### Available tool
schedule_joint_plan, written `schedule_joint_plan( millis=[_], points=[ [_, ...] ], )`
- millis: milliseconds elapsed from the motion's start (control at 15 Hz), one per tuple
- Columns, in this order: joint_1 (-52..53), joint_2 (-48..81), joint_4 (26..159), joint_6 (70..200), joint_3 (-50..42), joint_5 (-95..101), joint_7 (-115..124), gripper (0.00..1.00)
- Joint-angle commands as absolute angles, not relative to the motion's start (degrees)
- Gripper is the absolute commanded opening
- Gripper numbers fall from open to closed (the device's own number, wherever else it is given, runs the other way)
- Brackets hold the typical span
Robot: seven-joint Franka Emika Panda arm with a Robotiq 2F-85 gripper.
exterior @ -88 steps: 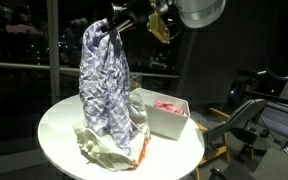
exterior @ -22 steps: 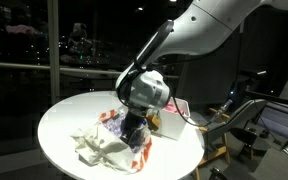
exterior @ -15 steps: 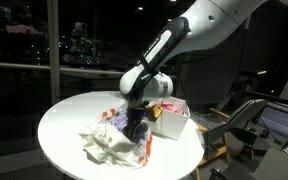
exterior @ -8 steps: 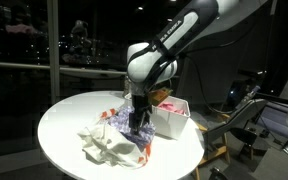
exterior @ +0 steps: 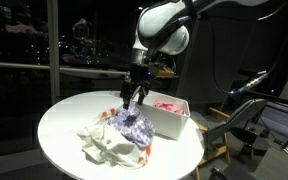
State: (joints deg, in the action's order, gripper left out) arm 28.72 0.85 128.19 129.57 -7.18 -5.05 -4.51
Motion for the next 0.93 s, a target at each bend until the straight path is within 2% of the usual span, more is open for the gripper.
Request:
schedule_joint_plan(
  millis=[0, 333, 867],
  points=[
    [20.0, 1.6, 127.7, 133.4, 0.8, -12.8, -11.2, 1.00],
    [15.0, 2.6, 128.1, 132.6, 5.9, -15.1, -11.6, 1.00],
    [14.0, 2.3, 128.6, 133.8, 7.2, -17.1, -13.0, 1.00]
  ],
)
